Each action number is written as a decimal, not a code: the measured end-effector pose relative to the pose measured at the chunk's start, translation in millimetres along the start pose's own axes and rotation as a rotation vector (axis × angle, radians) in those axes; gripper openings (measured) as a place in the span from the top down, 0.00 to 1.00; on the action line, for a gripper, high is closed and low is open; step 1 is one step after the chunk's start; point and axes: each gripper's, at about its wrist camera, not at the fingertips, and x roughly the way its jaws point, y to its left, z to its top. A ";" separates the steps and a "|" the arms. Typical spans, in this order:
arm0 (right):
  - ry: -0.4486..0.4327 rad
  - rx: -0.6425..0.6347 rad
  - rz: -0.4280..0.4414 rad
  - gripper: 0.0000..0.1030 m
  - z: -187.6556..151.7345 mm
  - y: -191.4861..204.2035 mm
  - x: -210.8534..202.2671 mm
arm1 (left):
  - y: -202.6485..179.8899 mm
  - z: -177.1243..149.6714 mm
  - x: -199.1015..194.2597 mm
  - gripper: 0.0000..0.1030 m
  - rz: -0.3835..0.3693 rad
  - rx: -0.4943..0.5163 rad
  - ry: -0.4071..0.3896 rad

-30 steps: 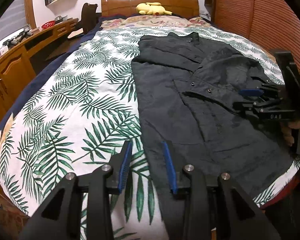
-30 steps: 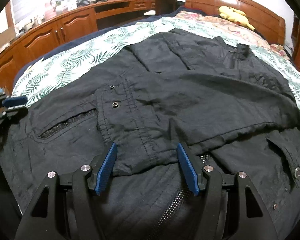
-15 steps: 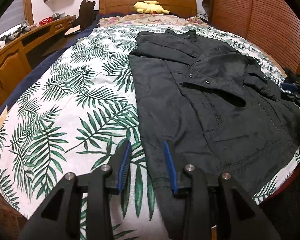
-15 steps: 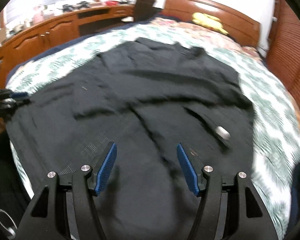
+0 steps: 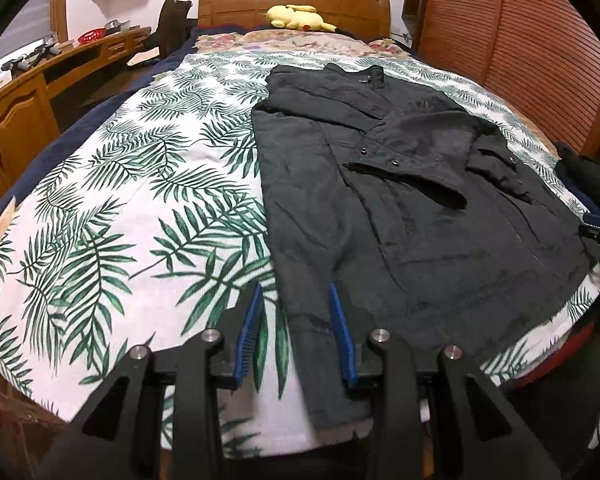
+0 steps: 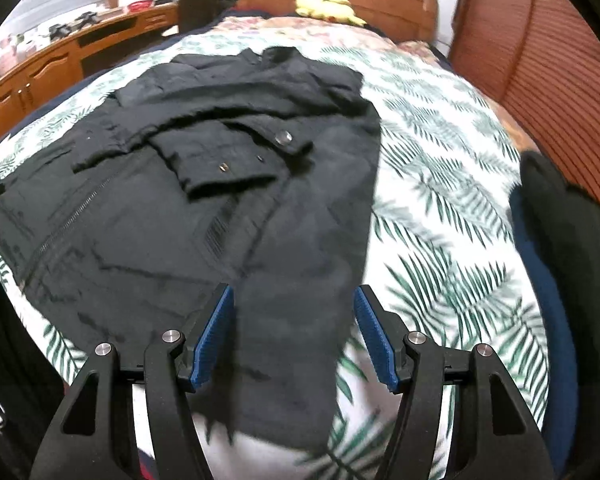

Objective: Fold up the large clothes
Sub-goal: 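Move both open grippers to the jacket hem, then grasp the jacket hem with both grippers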

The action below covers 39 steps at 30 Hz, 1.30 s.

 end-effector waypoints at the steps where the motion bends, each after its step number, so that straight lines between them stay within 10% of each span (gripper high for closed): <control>1: 0.002 0.006 -0.003 0.38 -3.9 -0.6 -1.6 | 0.2 -1.5 -2.0 0.69 -0.006 -0.002 0.001; 29: 0.022 0.072 0.107 0.42 -23.9 -0.7 10.1 | -4.4 -23.1 -13.8 0.69 -0.100 -0.086 0.017; 39: 0.059 0.036 0.146 0.74 -21.3 -0.4 1.9 | -8.8 -15.2 -27.4 0.92 -0.120 -0.049 -0.018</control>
